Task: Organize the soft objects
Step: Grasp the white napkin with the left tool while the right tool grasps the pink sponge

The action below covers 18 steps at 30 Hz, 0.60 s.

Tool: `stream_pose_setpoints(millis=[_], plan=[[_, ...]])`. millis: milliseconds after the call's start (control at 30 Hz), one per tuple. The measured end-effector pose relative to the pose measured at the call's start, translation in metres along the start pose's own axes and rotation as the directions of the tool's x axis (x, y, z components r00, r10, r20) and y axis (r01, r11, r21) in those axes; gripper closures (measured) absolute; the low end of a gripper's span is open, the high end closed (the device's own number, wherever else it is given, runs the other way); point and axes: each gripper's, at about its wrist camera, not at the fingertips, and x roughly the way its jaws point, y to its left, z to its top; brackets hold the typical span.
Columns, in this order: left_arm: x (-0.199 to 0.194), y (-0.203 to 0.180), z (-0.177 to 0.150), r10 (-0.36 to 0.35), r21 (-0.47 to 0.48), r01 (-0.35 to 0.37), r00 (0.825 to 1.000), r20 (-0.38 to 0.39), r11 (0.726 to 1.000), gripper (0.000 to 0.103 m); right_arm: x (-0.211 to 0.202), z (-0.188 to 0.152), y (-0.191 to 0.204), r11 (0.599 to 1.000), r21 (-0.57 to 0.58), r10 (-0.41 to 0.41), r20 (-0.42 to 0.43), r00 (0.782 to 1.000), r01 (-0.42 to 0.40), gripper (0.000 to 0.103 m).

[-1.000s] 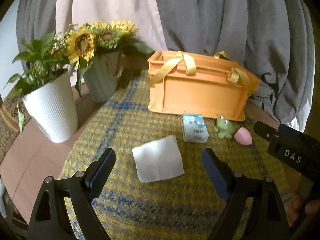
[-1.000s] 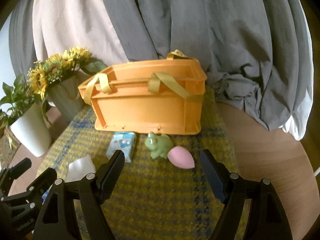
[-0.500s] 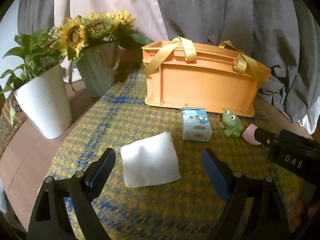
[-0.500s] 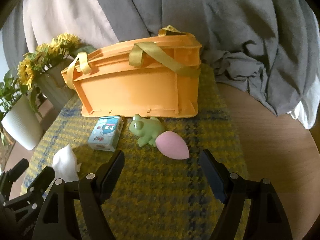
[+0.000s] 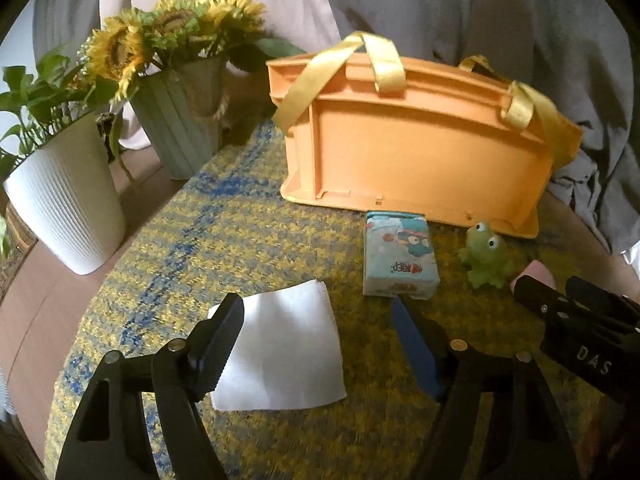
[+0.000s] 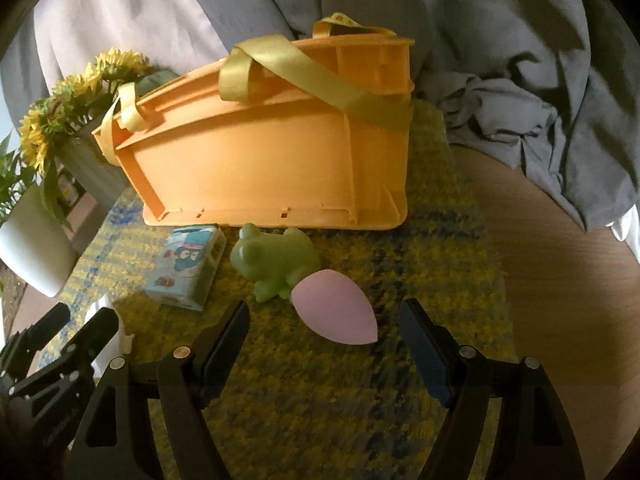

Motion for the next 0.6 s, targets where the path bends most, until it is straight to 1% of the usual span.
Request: stream_pose_setpoints(millis=[133, 233, 300, 333, 367, 400, 433, 500, 567, 600], plan=[[0.013, 0.0, 0.001, 0.028, -0.005, -0.028, 0.999, -0.044, 1.0, 0.038, 0.009, 0.002, -0.002, 1.0, -0.01, -0.006, -0.011, 1.0, 0.006, 0.026], [0.019, 0.001, 0.001, 0.044, 0.002, -0.044, 0.997, -0.065, 0.999, 0.047, 0.012, 0.002, -0.004, 1.0, -0.008, -0.008, -0.012, 1.0, 0.008, 0.028], [0.021, 0.003, 0.001, 0.051, -0.004, -0.051, 0.997, -0.066, 0.999, 0.057, 0.016, 0.002, -0.004, 1.0, -0.012, -0.008, -0.017, 1.0, 0.008, 0.033], [0.021, 0.004, 0.001, 0.049, -0.007, -0.05, 0.997, -0.064, 0.999, 0.06, 0.017, 0.003, -0.004, 1.0, -0.014, -0.007, -0.019, 1.0, 0.006, 0.034], [0.021, 0.005, 0.001, 0.047, -0.009, -0.048, 0.997, -0.06, 0.999, 0.067, 0.019, 0.003, -0.004, 1.0, -0.016, -0.006, -0.023, 1.0, 0.006, 0.037], [0.021, 0.005, 0.001, 0.046, -0.007, -0.046, 0.997, -0.059, 0.999, 0.072, 0.021, 0.003, -0.004, 1.0, -0.018, -0.005, -0.029, 1.0, 0.004, 0.043], [0.021, 0.005, 0.001, 0.043, -0.002, -0.044, 0.997, -0.063, 0.999, 0.074, 0.022, 0.002, -0.003, 1.0, -0.02, -0.002, -0.032, 0.999, 0.001, 0.046], [0.024, 0.007, 0.001, 0.033, 0.001, -0.033, 0.996, -0.079, 0.999, 0.085, 0.024, 0.001, -0.002, 0.999, -0.03, -0.012, -0.037, 0.999, 0.011, 0.05], [0.024, 0.007, -0.001, 0.027, 0.008, -0.027, 0.996, -0.089, 1.0, 0.089, 0.024, 0.0, -0.003, 1.0, -0.027, -0.016, -0.04, 0.999, 0.015, 0.056], [0.023, 0.006, -0.001, 0.021, 0.013, -0.02, 0.996, -0.088, 1.0, 0.092, 0.024, 0.0, -0.003, 1.0, -0.023, -0.014, -0.04, 0.999, 0.013, 0.057]])
